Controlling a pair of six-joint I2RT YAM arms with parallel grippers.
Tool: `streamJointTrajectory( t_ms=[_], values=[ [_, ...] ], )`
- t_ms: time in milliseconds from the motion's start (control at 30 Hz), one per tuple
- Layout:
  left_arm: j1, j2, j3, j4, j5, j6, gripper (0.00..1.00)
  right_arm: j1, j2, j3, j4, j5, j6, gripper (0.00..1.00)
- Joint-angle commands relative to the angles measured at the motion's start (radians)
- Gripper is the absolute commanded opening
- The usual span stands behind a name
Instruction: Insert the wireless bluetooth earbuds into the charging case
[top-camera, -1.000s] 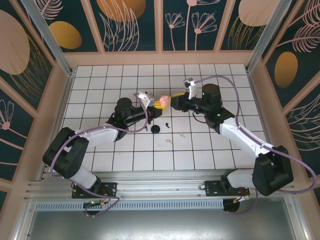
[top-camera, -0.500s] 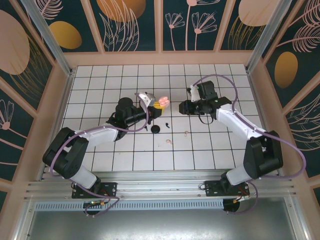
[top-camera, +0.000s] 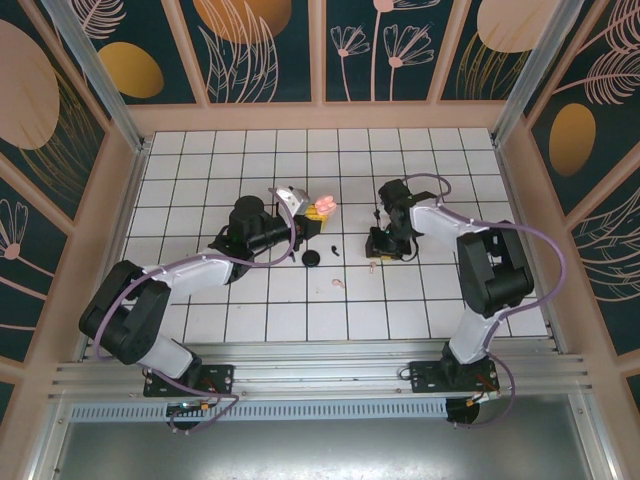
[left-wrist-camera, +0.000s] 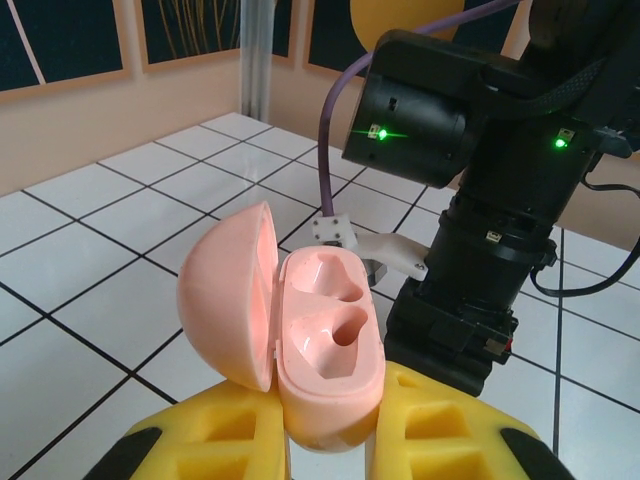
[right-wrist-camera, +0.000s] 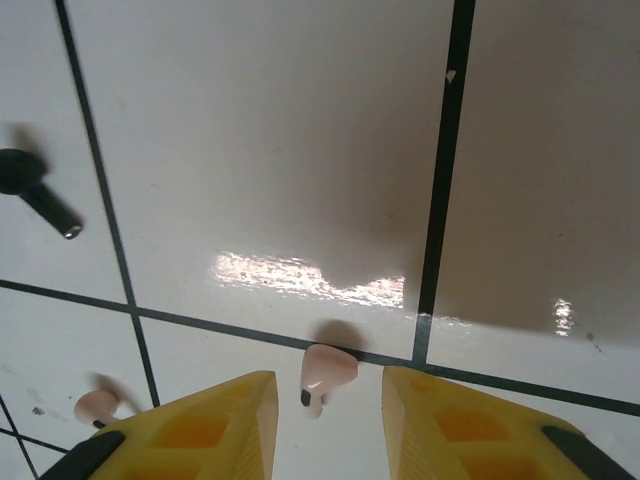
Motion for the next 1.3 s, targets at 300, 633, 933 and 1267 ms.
streamJointTrajectory(
  t_ms=[300, 633, 933, 1267],
  values=[
    [-0.002, -0.033, -0.017, -0.005, -0.015, 0.017, 0.14, 0.035, 0.077, 0.057, -0.042, 0.05, 0.039, 0.33],
    [-0.003, -0.035, -0.026, -0.002, -0.017, 0.015, 0.14, 0.051, 0.096, 0.055, -0.086, 0.085, 0.05, 0.34],
    [-0.002, -0.044, -0.033, -0.005, -0.023, 0.018, 0.14, 0.061, 0.109, 0.054, -0.073, 0.076, 0.056, 0.3],
    [-0.002, -0.045, -0.034, -0.008, -0.023, 0.019, 0.14, 0.071, 0.102, 0.041, -0.08, 0.07, 0.073, 0.3]
  ],
)
